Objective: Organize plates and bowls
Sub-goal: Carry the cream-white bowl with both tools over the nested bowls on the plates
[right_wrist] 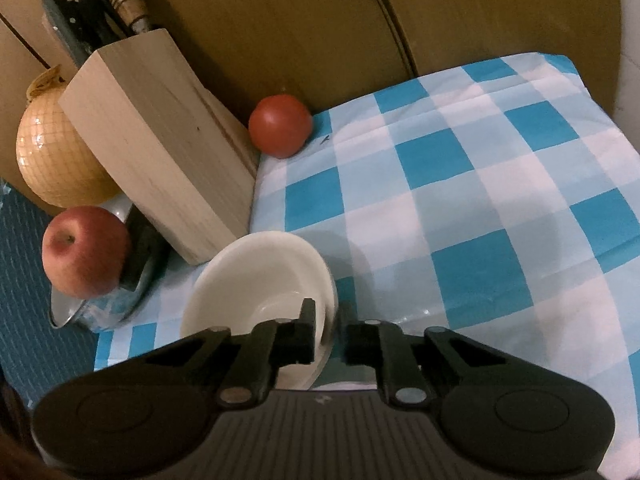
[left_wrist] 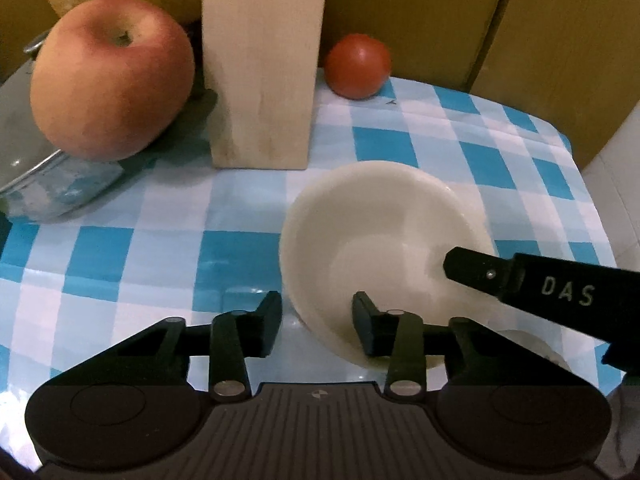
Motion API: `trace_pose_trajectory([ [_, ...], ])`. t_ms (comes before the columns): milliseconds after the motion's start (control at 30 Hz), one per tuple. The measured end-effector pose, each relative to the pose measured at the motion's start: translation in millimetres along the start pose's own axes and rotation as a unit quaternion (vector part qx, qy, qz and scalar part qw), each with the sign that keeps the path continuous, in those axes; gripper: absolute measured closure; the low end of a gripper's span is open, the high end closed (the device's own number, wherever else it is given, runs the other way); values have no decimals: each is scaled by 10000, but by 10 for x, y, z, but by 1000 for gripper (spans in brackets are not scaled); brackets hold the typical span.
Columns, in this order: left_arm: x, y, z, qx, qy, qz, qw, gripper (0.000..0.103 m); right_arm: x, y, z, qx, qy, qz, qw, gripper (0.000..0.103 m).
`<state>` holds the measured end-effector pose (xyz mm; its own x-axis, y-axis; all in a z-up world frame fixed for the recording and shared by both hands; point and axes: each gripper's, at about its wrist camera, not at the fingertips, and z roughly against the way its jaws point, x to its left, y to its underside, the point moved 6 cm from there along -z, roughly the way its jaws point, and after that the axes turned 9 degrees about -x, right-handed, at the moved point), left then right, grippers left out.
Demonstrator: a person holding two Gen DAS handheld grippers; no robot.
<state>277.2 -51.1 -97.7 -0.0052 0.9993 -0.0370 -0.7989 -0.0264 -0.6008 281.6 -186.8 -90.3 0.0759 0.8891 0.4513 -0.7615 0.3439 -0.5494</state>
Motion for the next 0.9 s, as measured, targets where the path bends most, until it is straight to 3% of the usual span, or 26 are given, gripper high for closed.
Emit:
trace_pose_trajectory([
  [367,-49,-41,90,-84,24,-11,10000,61,62,-72,115,-105,-166,-70,9998,92],
  [900,-156,-58,620,-488,199,-123,9985,60,159,-89,671,-407,-309,37,9987,92],
])
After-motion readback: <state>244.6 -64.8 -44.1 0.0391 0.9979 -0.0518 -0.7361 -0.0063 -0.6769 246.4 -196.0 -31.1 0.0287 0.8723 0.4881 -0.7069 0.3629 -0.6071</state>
